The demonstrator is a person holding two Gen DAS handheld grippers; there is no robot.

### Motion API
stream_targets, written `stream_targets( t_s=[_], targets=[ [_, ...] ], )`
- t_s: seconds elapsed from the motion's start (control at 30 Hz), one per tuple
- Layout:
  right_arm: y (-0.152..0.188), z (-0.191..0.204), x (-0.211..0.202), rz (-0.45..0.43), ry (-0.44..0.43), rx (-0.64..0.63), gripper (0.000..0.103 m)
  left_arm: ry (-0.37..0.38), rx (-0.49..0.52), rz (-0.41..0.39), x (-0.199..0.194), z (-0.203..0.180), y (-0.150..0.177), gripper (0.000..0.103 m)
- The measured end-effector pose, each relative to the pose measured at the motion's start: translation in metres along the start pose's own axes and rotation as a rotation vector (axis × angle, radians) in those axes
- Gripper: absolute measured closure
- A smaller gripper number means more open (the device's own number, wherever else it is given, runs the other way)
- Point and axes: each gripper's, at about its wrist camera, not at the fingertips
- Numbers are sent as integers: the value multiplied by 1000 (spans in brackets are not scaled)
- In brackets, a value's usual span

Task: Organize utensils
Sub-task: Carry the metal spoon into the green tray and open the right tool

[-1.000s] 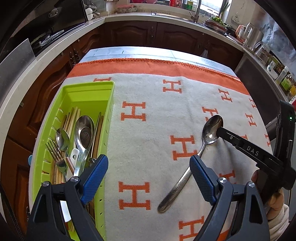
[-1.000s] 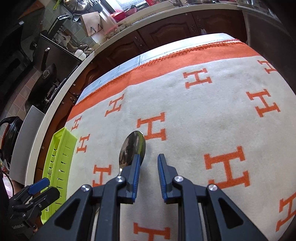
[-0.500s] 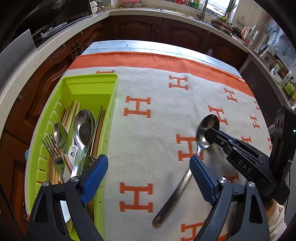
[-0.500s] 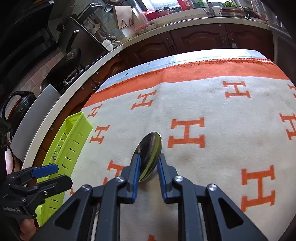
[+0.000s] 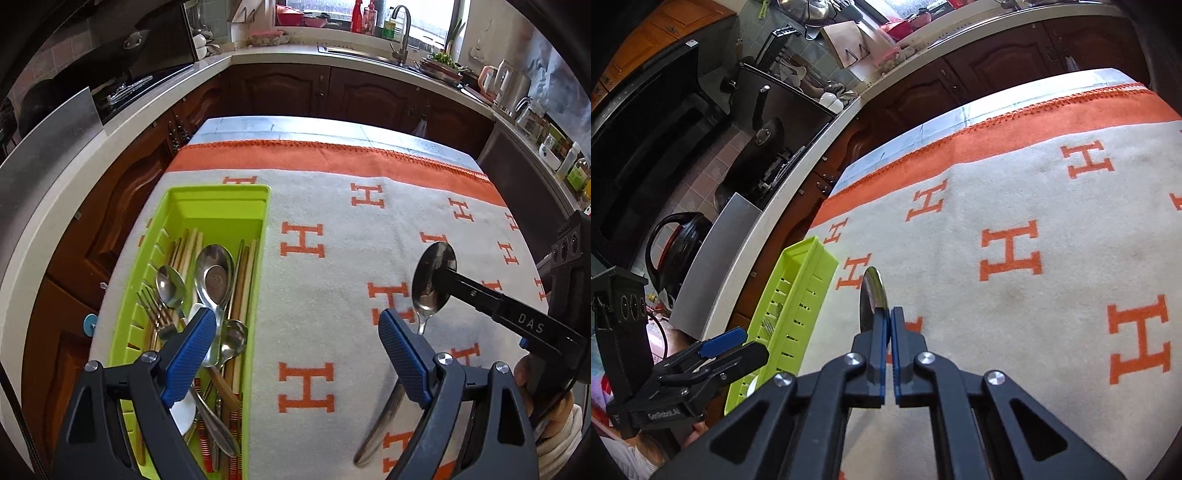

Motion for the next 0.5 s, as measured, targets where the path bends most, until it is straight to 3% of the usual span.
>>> stream_targets(
  t_s=[0.5],
  targets=[
    [1,54,-28,4,-39,9,101,-55,-96,-75,-51,53,24,15]
  ],
)
Point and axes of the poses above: each gripper's, at about its wrist camera, not at the fingertips, and x roughly the way its jaws point, z to its left, y to its underside, and after that the axes turned 11 degrees about x, right-handed
